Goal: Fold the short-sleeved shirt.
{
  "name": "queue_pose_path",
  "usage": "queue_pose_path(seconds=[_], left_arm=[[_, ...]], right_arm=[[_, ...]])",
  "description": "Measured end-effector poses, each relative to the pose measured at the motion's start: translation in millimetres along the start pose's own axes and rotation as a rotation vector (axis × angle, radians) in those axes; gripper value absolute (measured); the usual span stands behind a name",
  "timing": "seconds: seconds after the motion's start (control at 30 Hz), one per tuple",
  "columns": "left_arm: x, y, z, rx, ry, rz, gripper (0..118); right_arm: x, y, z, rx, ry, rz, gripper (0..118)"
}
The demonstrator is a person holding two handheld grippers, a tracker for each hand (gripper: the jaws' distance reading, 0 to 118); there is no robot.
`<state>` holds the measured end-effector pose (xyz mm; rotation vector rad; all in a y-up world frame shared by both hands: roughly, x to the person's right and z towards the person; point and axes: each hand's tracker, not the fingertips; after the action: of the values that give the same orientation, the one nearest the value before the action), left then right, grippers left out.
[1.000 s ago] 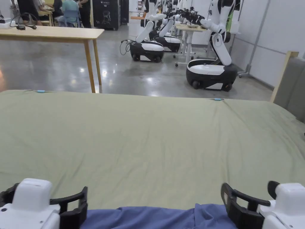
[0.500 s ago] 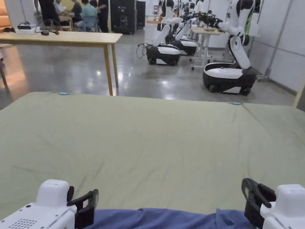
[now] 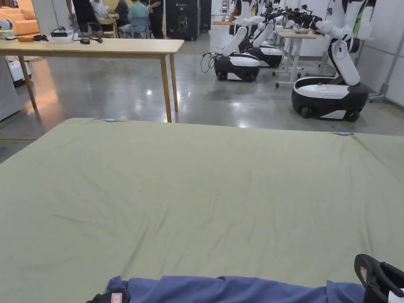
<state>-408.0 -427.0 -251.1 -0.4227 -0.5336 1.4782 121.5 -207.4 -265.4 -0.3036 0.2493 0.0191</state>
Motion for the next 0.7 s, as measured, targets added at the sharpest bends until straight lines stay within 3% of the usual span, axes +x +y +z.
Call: queue_pose_path(seconds=[0.03, 0.13, 0.2, 0.23, 0.27, 0.33, 0.5, 0.6, 0.7], left_arm=[[-3.1, 2.8, -10.1, 0.004, -0.022, 0.053, 8], [-5.0, 0.3, -35.5, -0.024, 0.080, -0.009, 8], [-12.2, -6.7, -53.1, -0.065, 0.361, -0.080, 8], [-1.7, -18.5, -56.9, -0.070, 0.396, -0.159, 8], [7.2, -16.7, -55.5, -0.061, 0.325, -0.195, 8], [18.0, -16.4, -49.5, 0.003, 0.346, -0.139, 8], [60.2, 15.3, -12.0, 0.100, 0.540, -0.456, 8], [98.5, 20.5, -1.0, 0.122, 0.576, -0.607, 8], [147.3, -3.7, -22.7, 0.056, 0.613, -0.926, 8]], right_arm=[[-1.7, 2.0, 1.6, 0.001, -0.003, 0.003, 2], [-1.6, 6.0, 4.4, 0.004, -0.008, 0.006, 2], [-1.4, 7.5, 5.7, 0.005, -0.013, 0.008, 2], [-0.9, 8.2, 6.3, 0.006, -0.016, 0.008, 2], [-0.3, 8.8, 6.9, 0.005, -0.019, 0.009, 2], [1.6, 9.1, 10.0, 0.007, -0.026, 0.008, 2], [4.7, 8.5, 11.3, -0.003, -0.026, -0.005, 2], [3.7, 8.1, 11.4, -0.003, -0.019, -0.005, 2], [1.5, 7.3, 11.0, 0.001, -0.011, -0.005, 2]])
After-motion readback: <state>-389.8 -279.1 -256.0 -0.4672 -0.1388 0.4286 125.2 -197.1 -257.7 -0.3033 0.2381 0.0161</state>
